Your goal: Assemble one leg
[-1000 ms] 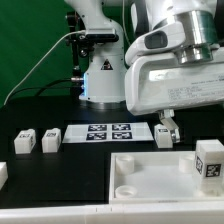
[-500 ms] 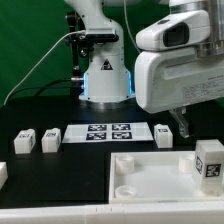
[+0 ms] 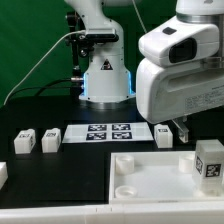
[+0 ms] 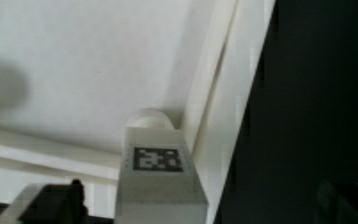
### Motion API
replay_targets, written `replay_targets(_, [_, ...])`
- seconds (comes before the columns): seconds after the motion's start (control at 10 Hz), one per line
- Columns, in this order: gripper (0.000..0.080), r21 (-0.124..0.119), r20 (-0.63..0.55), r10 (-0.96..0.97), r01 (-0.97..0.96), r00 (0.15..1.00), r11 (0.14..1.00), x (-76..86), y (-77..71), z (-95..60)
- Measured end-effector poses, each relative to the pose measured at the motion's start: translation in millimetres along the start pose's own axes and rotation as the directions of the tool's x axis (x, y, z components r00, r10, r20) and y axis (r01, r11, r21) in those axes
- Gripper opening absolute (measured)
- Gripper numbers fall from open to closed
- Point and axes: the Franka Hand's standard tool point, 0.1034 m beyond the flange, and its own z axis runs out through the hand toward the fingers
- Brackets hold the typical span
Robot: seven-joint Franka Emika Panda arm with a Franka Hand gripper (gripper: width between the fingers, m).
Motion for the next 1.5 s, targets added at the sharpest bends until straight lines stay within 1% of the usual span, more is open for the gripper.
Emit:
replay_targets(0.3, [0.0649, 0.000, 0.000, 0.002, -0.002, 1.000, 1.000, -0.1, 0.9, 0.1])
replay_targets(0.4, [0.0649, -0.005, -0.002, 0.069, -0.069, 0.998, 0.998, 1.0, 7.0, -3.2])
replay_targets(0.5, [0.0649, -0.020, -0.016, 0.121, -0.122, 0.992, 0.992, 4.8, 10.5, -8.3])
replay_targets(0.6, [0.0649, -0.029, -0.030, 0.131, -0.131, 0.991, 0.991, 8.2, 11.6, -9.6])
replay_targets(0.8, [0.0649, -0.029, -0.035, 0.136, -0.137, 0.990, 0.990, 10.6, 17.2, 3.8])
replay_targets(0.9, [0.0649, -0.028, -0.028, 0.138, -0.138, 0.990, 0.990, 9.9, 17.2, 9.4])
replay_targets(1.0, [0.0649, -0.027, -0.024, 0.146, -0.147, 0.989, 0.989, 9.5, 16.2, 12.5])
replay_targets(1.2, [0.0649, -0.024, -0.021, 0.157, -0.158, 0.987, 0.987, 9.9, 16.8, 12.2])
replay_targets(1.3, [0.0649, -0.019, -0.026, 0.168, -0.169, 0.985, 0.985, 10.4, 17.9, 12.5])
replay_targets(1.4, [0.0521, -0.018, -0.026, 0.202, -0.202, 0.979, 0.979, 10.3, 17.1, 12.9])
replay_targets(1.5, [0.0521, -0.019, -0.026, 0.199, -0.200, 0.980, 0.980, 10.2, 17.1, 12.9])
